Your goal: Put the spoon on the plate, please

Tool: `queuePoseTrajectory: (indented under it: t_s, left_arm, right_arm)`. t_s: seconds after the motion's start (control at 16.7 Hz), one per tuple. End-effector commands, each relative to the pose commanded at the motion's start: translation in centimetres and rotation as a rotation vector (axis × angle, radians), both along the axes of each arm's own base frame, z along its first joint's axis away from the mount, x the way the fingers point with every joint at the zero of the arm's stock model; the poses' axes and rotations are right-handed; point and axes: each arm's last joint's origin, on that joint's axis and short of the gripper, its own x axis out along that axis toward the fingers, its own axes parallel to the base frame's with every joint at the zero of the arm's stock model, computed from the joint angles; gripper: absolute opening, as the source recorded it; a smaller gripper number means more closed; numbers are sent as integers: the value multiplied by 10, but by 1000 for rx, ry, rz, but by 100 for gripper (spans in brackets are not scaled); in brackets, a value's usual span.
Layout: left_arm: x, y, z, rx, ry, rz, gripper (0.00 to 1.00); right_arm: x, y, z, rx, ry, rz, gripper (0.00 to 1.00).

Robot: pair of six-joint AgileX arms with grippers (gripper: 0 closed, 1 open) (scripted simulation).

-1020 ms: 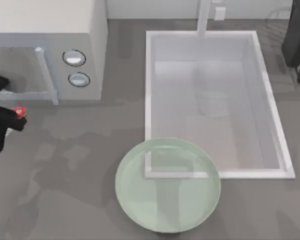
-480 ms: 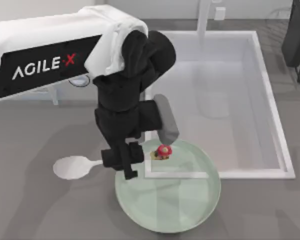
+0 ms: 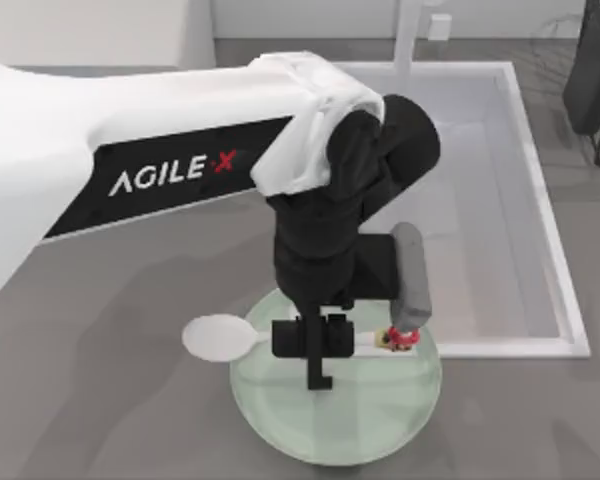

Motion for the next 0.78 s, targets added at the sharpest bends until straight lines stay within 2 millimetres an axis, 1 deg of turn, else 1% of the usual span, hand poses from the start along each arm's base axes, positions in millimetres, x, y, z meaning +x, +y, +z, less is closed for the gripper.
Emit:
queuePoseTrajectory:
  t_s: [0.12,0.3,0.78]
  left_arm:
    - [0,2,1,1,0,3,0]
    - [4,-2,4,-26,-36,7,0]
    - [16,-26,26,-178,-244,11,0]
  right_arm:
    - [0,0,0,0,0,0,100]
    - [0,0,0,0,0,0,100]
    - [0,0,0,0,0,0,100]
